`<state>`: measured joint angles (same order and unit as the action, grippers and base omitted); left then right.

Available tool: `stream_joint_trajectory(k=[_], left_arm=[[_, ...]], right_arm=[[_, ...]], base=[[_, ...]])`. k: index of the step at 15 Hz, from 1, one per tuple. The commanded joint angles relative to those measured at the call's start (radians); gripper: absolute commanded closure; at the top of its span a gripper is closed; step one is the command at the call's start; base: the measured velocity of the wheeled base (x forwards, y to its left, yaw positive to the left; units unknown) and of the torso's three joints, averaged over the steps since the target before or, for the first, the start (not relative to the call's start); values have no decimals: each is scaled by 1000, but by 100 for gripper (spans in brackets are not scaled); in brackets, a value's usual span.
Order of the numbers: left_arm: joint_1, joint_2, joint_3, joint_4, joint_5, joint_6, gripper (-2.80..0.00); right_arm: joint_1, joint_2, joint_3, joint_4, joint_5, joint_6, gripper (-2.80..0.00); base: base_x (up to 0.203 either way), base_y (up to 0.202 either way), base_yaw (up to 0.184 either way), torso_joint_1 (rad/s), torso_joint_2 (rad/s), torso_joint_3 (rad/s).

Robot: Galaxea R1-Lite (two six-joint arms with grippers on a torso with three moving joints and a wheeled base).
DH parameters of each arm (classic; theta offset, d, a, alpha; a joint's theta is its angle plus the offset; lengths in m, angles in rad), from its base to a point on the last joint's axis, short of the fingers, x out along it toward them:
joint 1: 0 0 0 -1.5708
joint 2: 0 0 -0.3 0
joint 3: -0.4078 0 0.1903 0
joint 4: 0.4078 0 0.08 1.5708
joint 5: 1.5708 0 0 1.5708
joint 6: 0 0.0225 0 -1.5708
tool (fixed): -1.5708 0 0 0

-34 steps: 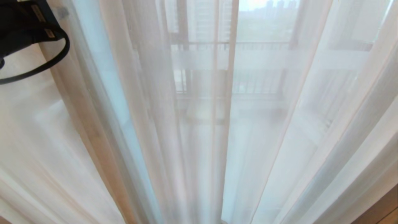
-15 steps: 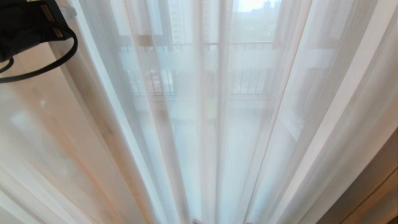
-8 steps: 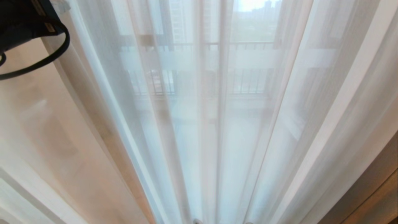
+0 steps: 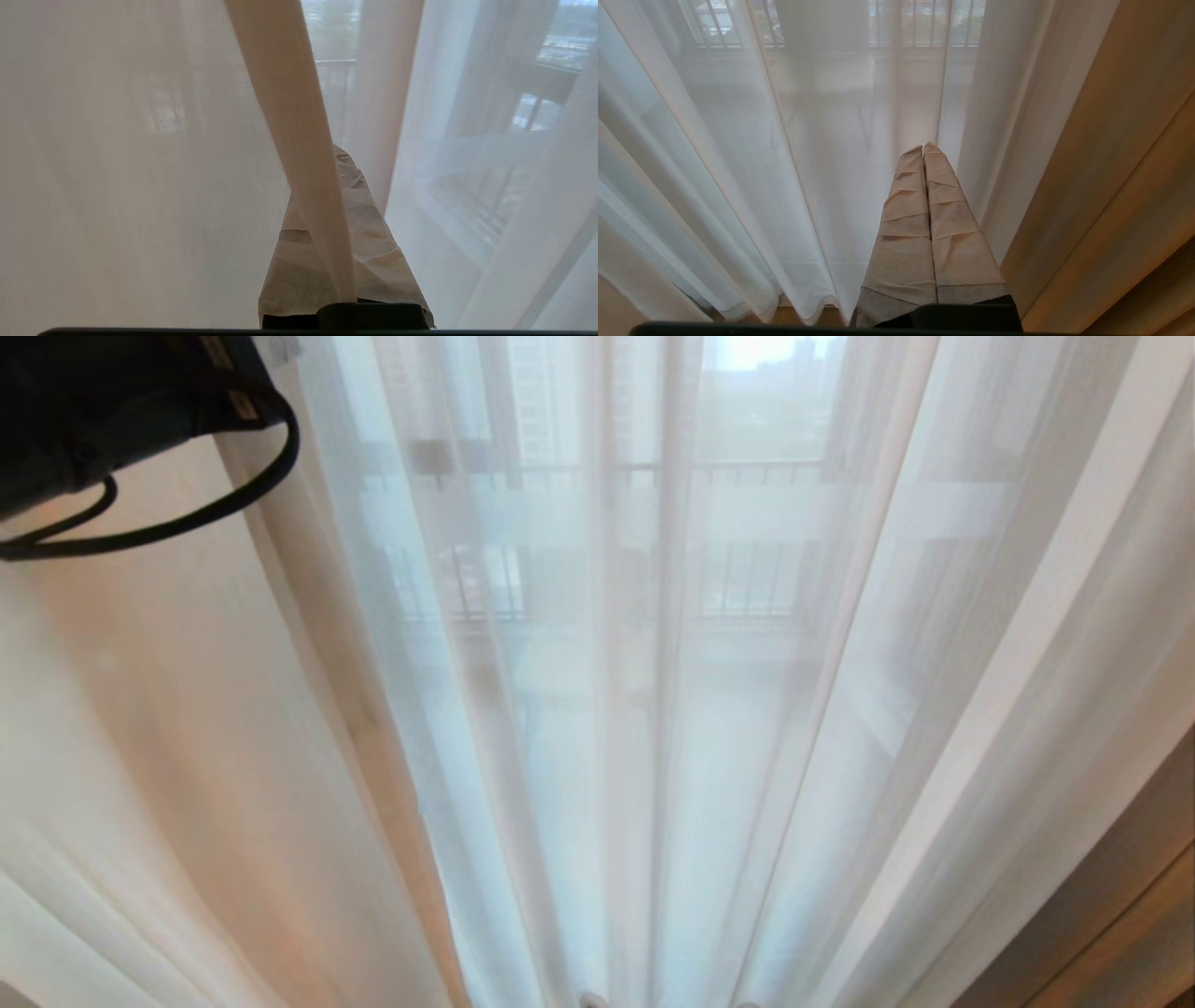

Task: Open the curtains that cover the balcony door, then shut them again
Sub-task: Close the inner curtains on both sides

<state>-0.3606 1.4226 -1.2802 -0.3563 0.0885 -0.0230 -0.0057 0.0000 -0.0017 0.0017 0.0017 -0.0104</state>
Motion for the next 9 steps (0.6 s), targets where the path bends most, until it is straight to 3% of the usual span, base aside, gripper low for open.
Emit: stream_joint_trajectory(k=[1, 5, 7, 9], left_arm=[[-60, 78, -51, -2, 2, 0, 0], [-142, 160, -124, -3, 4, -5, 0], [-143, 164, -125, -3, 7, -19, 0], [-129, 159, -122, -3, 52, -20, 0]], right_arm=[[0, 2, 0, 0, 1, 0, 0], [0, 2, 0, 0, 0, 0, 0], [0, 2, 0, 0, 0, 0, 0], [0, 2, 0, 0, 0, 0, 0]], base=[[0, 0, 0, 0, 0, 0], [0, 0, 0, 0, 0, 0], [0, 0, 0, 0, 0, 0], [0, 0, 0, 0, 0, 0]])
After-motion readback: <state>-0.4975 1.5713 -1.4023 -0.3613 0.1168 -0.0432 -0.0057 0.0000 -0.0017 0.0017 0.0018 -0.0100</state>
